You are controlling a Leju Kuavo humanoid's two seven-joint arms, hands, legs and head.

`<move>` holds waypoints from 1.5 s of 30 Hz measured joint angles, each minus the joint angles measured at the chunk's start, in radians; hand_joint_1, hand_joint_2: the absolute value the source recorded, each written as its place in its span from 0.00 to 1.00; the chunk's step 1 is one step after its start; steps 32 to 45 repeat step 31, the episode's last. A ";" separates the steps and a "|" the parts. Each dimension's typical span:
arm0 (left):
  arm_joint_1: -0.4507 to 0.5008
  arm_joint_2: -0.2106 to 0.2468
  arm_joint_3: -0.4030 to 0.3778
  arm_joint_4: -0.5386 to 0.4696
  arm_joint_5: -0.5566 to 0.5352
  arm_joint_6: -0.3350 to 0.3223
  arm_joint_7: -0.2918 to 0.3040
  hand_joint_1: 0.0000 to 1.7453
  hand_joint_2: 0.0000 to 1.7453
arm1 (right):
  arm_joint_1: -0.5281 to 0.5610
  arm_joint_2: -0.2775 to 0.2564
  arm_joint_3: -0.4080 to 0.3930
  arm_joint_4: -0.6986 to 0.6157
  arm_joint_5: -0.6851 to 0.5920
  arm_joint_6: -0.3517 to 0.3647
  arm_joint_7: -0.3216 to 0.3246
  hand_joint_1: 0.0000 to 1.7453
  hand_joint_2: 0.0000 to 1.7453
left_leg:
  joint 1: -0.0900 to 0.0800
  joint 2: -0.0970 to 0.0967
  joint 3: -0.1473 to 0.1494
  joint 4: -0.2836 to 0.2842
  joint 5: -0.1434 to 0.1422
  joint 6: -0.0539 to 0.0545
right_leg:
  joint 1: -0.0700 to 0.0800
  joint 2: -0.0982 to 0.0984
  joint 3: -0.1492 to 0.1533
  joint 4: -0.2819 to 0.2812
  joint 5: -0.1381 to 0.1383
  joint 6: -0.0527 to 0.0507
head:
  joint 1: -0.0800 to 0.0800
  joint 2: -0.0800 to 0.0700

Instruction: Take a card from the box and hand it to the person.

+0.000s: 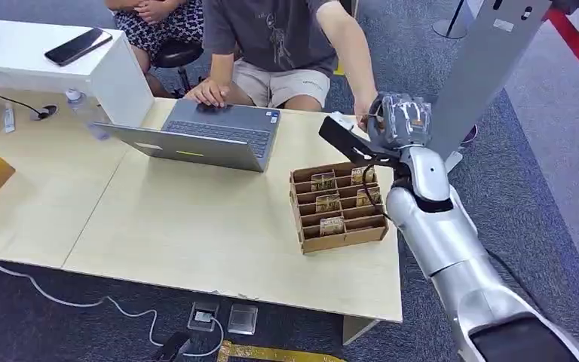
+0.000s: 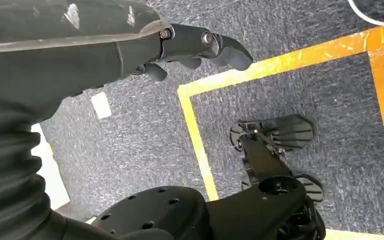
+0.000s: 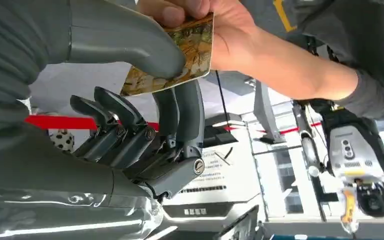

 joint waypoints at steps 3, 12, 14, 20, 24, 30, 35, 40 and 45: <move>0.003 0.000 0.000 0.000 0.007 0.000 -0.001 0.00 1.00 | -0.019 0.020 0.002 0.045 0.008 0.006 -0.006 0.00 1.00 | 0.000 0.000 0.000 0.000 0.000 0.000 | 0.000 0.000 0.000 0.000 0.000 0.000 | 0.000 0.000; 0.008 0.000 0.000 0.000 0.009 -0.008 -0.024 0.00 1.00 | -0.048 0.060 0.012 0.142 0.014 0.008 -0.018 0.00 1.00 | 0.000 0.000 0.000 0.000 0.000 0.000 | 0.000 0.000 0.000 0.000 0.000 0.000 | 0.001 0.000; 0.009 0.000 0.000 0.000 0.011 -0.006 -0.024 0.00 1.00 | -0.050 0.066 0.012 0.154 0.014 0.007 -0.018 0.00 1.00 | 0.000 0.000 0.000 0.000 0.000 0.000 | 0.000 0.000 0.000 0.000 0.000 0.000 | 0.002 0.000; 0.011 0.000 0.000 0.000 0.015 -0.003 -0.024 0.00 1.00 | -0.055 0.074 0.013 0.183 0.012 0.005 -0.018 0.00 1.00 | 0.000 0.000 0.000 0.000 0.000 0.000 | 0.000 0.000 0.000 0.000 0.000 0.000 | 0.001 0.000; 0.012 0.000 0.000 0.000 0.018 -0.003 -0.024 0.00 1.00 | -0.057 0.076 0.013 0.196 0.017 0.005 -0.017 0.00 1.00 | 0.000 0.000 0.000 0.000 0.000 0.000 | 0.000 0.000 0.000 0.000 0.000 0.000 | 0.002 0.000; 0.015 0.000 0.000 0.000 0.027 0.001 -0.024 0.00 1.00 | -0.058 0.080 0.013 0.207 0.015 0.005 -0.028 0.00 1.00 | 0.000 0.000 0.000 0.000 0.000 0.000 | 0.000 0.000 0.000 0.000 0.000 0.000 | 0.002 0.000; 0.016 0.000 0.000 0.000 0.031 0.002 -0.026 0.00 1.00 | -0.055 0.080 0.013 0.203 0.005 0.003 -0.035 0.00 1.00 | 0.000 0.000 0.000 0.000 0.000 0.000 | 0.000 0.000 0.000 0.000 0.000 0.000 | 0.002 0.000; 0.016 0.000 0.000 0.000 0.031 0.002 -0.026 0.00 1.00 | -0.055 0.080 0.013 0.203 0.005 0.003 -0.035 0.00 1.00 | 0.000 0.000 0.000 0.000 0.000 0.000 | 0.000 0.000 0.000 0.000 0.000 0.000 | 0.002 0.000; 0.016 0.000 0.000 0.000 0.031 0.002 -0.026 0.00 1.00 | -0.055 0.080 0.013 0.203 0.005 0.003 -0.035 0.00 1.00 | 0.000 0.000 0.000 0.000 0.000 0.000 | 0.000 0.000 0.000 0.000 0.000 0.000 | 0.002 0.000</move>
